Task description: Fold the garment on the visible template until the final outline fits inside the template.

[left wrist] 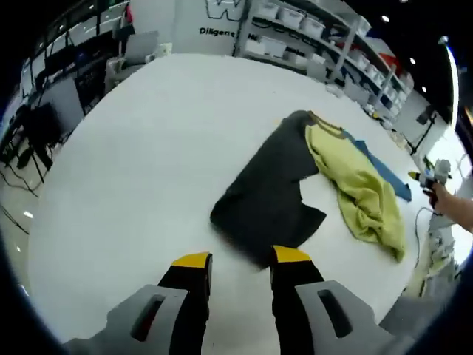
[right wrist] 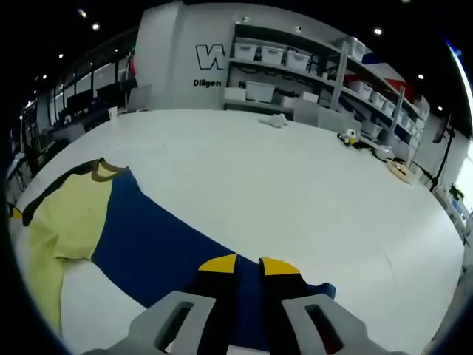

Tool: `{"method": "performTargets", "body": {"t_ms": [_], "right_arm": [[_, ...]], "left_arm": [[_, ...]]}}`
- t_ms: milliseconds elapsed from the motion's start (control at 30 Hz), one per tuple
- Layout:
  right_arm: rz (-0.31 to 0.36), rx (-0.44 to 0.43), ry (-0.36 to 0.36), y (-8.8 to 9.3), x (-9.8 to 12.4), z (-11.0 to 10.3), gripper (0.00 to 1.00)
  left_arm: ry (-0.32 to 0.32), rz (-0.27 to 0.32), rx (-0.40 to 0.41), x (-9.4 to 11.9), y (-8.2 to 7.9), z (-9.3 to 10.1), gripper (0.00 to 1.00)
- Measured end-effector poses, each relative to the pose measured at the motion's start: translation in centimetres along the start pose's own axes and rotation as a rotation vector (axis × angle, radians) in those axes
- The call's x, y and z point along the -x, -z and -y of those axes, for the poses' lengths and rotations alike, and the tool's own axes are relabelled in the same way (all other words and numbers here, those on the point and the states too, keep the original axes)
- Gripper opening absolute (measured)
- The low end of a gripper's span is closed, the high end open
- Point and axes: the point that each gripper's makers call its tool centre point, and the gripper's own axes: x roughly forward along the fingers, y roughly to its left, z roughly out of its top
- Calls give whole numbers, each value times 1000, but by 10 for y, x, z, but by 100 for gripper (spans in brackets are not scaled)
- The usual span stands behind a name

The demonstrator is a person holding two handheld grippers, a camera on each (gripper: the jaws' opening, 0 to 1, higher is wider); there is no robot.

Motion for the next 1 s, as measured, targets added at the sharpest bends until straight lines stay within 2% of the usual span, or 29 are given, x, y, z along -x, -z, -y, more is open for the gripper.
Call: {"method": "performTargets", "body": {"t_ms": [33, 67, 167, 267, 367, 400, 467, 500, 600, 633, 700, 733, 767, 800, 967, 1000], "right_arm": [[9, 3, -18, -2, -1, -6, 6], [10, 11, -25, -3, -1, -9, 7], [22, 46, -71, -8, -1, -25, 9], [41, 82, -128, -14, -1, -43, 11], [52, 124, -186, -17, -2, -60, 12], [56, 132, -236, -18, -1, -74, 12], [60, 149, -255, -20, -2, -82, 12], [72, 160, -302, -22, -1, -95, 13], [81, 190, -364, -25, 2, -118, 14], [88, 191, -408, -27, 4, -131, 14], [88, 212, -434, -28, 6, -143, 14], [95, 221, -477, -29, 9, -155, 14], [99, 225, -481, -30, 9, -158, 15], [103, 251, -511, -31, 11, -170, 16], [116, 278, -625, -35, 21, -207, 22], [116, 292, -648, -35, 24, -217, 23]], "left_arm": [[-6, -1, 15, -2, 1, 2, 33], [-14, 6, -8, -3, -1, 1, 33], [-23, 10, 48, -5, -1, 3, 29], [-24, 18, 50, -10, -3, 12, 28], [-42, 9, 72, -10, 1, 10, 17], [-50, 2, 77, -13, 4, 8, 13], [-45, 21, 82, -11, 3, 8, 6], [-45, 21, 79, -10, 3, 8, 6], [-37, 14, 64, -8, 2, 6, 6], [-41, 16, 32, -5, 0, 3, 6], [-52, 16, 12, 1, -5, -5, 6], [-60, 20, 0, 5, -8, -8, 6], [-72, 19, -32, 9, -10, -11, 6], [-88, 8, -93, 15, -14, -14, 6], [-106, -16, -191, 26, -21, -30, 6], [-111, -21, -214, 32, -24, -26, 6]]}}
